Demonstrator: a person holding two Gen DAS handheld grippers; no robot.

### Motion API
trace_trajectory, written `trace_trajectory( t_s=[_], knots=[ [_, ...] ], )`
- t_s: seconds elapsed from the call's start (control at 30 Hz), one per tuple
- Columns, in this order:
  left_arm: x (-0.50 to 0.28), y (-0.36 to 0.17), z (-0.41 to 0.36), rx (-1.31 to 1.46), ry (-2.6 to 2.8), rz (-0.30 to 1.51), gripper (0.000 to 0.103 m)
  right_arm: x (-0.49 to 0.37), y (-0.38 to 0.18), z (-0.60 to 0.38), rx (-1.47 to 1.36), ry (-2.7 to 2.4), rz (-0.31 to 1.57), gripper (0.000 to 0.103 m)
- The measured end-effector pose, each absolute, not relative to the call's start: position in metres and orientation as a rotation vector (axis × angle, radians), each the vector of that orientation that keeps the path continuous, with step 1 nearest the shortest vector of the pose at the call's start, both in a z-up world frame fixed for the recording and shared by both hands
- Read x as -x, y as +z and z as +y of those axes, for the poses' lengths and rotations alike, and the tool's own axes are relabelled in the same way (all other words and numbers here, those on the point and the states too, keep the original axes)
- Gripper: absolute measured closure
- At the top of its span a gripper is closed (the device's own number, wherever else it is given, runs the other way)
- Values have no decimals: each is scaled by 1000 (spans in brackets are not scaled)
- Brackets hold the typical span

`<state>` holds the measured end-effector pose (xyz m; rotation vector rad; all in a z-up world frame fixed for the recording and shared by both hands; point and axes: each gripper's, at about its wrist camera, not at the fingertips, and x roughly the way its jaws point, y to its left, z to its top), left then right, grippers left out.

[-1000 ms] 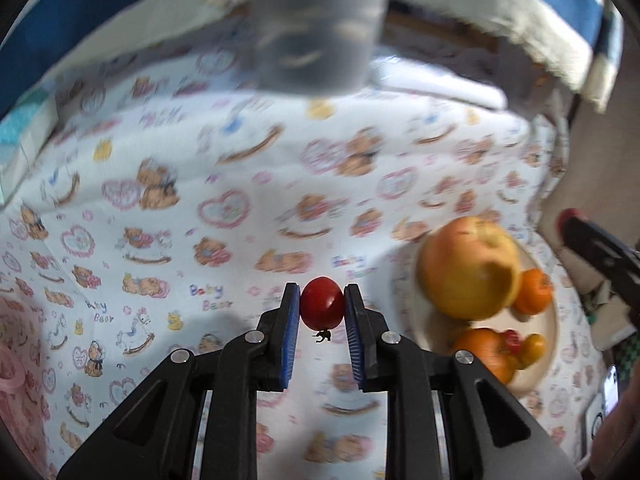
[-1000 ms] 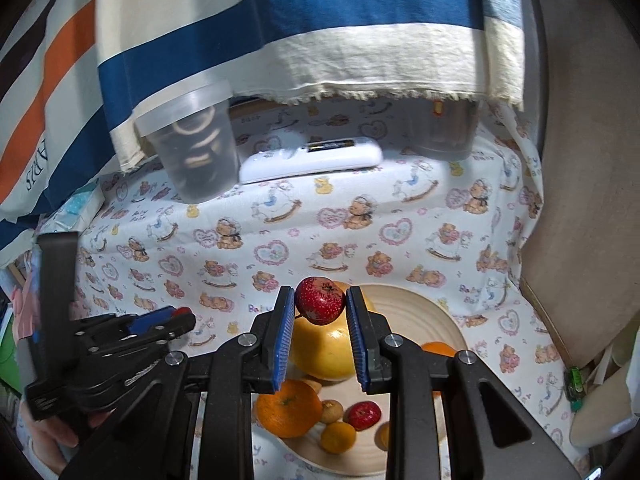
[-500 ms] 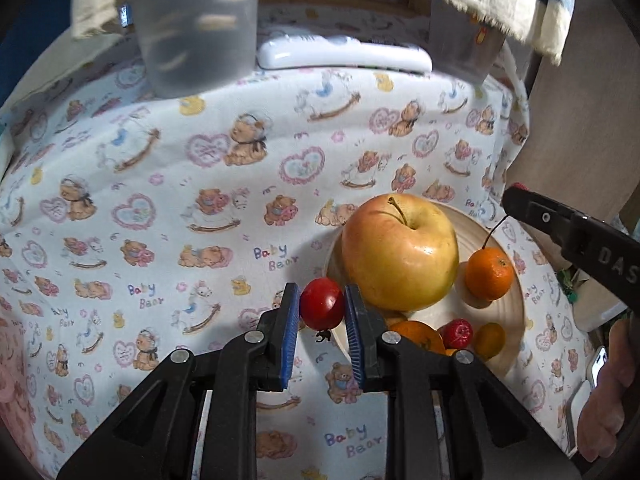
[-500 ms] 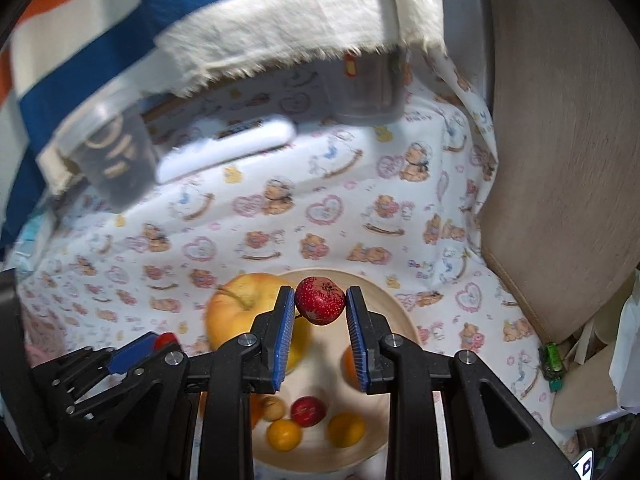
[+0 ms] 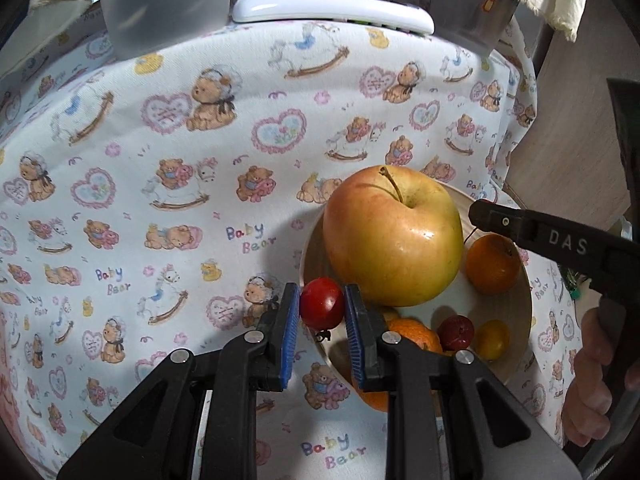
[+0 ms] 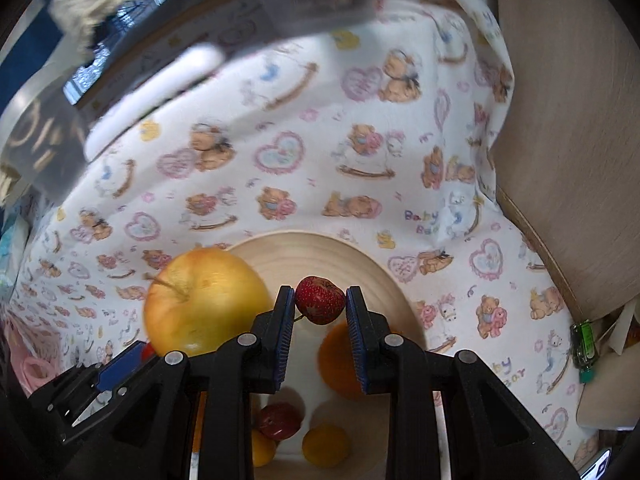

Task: Organize fruits
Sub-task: 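Carry the cherry and red fruit over the plate and open both tools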

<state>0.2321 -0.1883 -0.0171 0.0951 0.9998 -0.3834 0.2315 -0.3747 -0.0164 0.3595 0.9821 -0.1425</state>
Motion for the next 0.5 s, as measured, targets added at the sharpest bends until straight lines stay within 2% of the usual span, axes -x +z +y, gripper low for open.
trace_trajectory(
  t_s=[0.5],
  knots=[
    [-230, -20, -192, -114, -393, 992, 81, -237, -24, -377, -349, -158, 1000, 76]
  ],
)
